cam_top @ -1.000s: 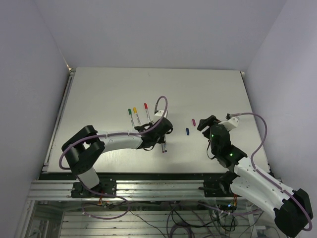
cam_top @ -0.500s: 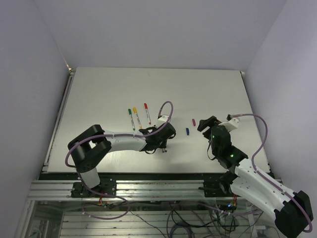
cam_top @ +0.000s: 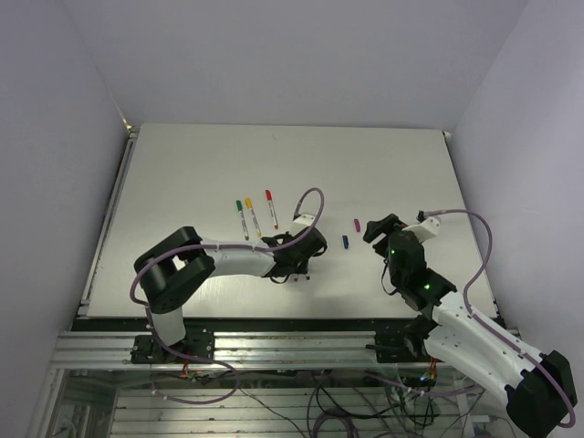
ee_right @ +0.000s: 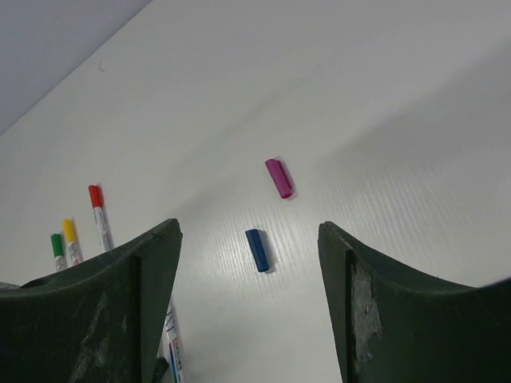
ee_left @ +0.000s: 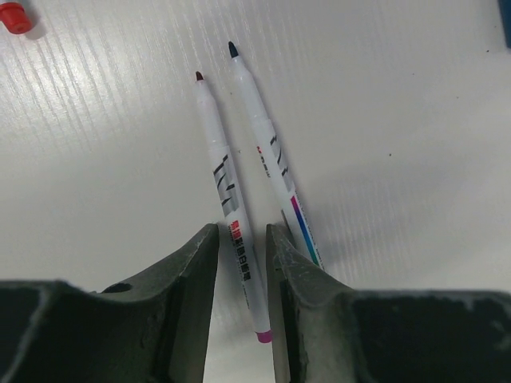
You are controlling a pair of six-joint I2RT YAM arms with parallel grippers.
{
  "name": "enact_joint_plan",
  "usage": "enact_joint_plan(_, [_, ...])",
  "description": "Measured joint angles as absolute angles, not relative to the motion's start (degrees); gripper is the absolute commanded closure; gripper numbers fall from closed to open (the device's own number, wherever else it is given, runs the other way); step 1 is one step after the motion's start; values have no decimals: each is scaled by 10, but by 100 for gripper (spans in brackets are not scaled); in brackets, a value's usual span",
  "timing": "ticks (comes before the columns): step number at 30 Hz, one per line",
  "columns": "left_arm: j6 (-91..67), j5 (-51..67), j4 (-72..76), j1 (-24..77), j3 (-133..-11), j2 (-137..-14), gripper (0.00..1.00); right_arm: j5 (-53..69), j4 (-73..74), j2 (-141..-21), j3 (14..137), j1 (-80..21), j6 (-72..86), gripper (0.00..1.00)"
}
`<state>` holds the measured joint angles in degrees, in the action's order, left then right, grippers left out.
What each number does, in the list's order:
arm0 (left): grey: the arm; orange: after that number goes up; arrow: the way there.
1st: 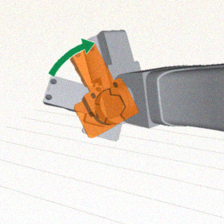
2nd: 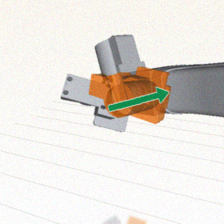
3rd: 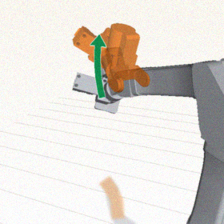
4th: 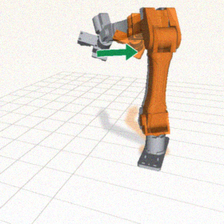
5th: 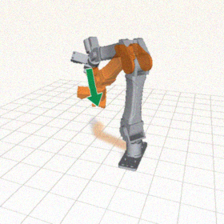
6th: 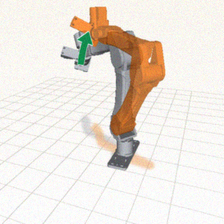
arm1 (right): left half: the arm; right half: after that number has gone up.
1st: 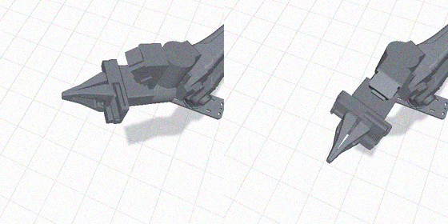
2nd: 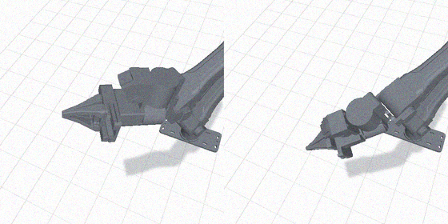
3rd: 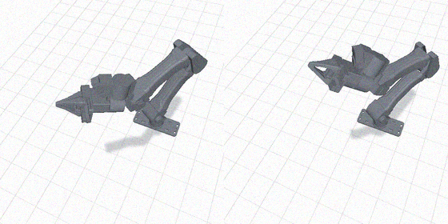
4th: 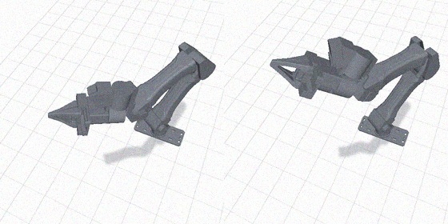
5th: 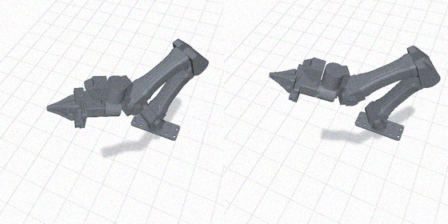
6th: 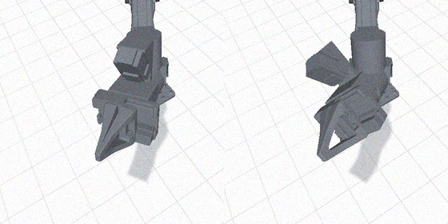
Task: Insert the pens into the pen caps
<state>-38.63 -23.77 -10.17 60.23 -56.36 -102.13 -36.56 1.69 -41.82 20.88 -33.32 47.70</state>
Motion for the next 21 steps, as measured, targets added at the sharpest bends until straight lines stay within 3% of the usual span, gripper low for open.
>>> enact_joint_plan(16, [-399,-269,-157,607,-611,-1058,63,-366,18,-409,209,-333,484,33])
enact_joint_plan(18, [-401,-277,-160,607,-616,-1064,69,-366,20,-405,209,-333,487,33])
enact_joint_plan(21, [-405,-284,-159,607,-614,-1068,92,-367,26,-398,209,-333,490,34])
